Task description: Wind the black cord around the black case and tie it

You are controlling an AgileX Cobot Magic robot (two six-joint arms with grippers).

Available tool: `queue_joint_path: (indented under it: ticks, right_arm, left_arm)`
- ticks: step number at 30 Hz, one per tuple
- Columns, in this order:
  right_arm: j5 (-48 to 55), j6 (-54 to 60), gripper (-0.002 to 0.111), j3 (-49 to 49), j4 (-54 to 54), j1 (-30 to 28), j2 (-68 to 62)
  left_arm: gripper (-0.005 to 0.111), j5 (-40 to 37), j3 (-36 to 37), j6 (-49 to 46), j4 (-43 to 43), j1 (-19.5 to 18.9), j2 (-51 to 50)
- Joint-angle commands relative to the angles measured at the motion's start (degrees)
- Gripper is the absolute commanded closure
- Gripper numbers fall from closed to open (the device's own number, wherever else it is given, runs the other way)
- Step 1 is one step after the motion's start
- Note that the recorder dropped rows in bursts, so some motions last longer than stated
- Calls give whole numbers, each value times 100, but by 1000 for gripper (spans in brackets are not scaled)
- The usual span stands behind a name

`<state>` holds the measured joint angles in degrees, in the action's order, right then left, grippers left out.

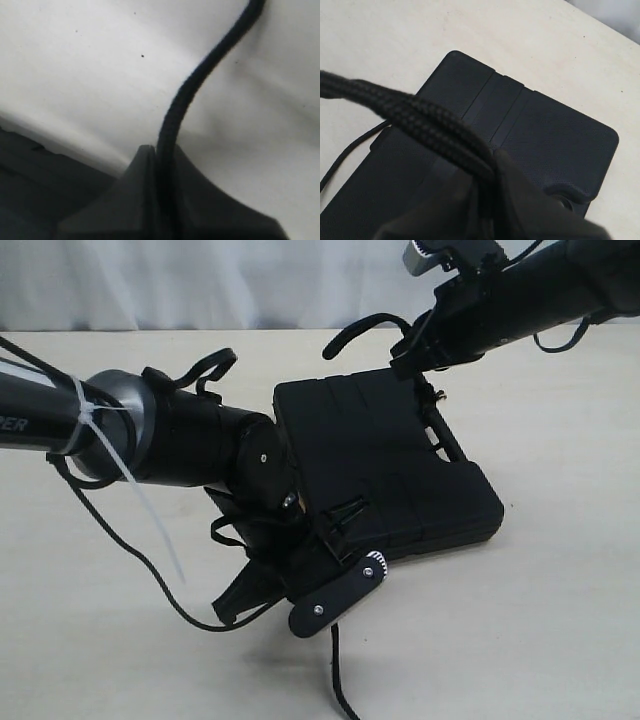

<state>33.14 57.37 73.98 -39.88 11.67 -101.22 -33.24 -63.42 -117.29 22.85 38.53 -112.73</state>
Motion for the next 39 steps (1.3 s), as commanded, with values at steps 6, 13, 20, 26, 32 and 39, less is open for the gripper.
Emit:
queue_joint_path:
  ticks: [6, 13, 20, 26, 32, 39]
  right_arm:
    - [19, -19, 104, -17, -11, -21, 4]
    - [53, -19, 104, -17, -41, -33, 4]
    - [-25, 5, 104, -17, -407, -54, 143]
    - [-162, -249, 104, -17, -444, -54, 155]
    - [-237, -323, 104, -17, -444, -54, 155]
    - [-356, -425, 104, -17, -444, -54, 155]
  left_arm:
    - [107, -10, 25, 1167, 1089, 2, 240]
    - [107, 170, 25, 1429, 2349, -501, 902]
    - [107, 42, 38, 2880, 3471, -1532, 1119]
    - [107, -31, 38, 4011, 3699, -1909, 1119]
    - [107, -536, 69, 4252, 4330, -2260, 1142]
    - [107, -508, 680, 4019, 5064, -2736, 1221]
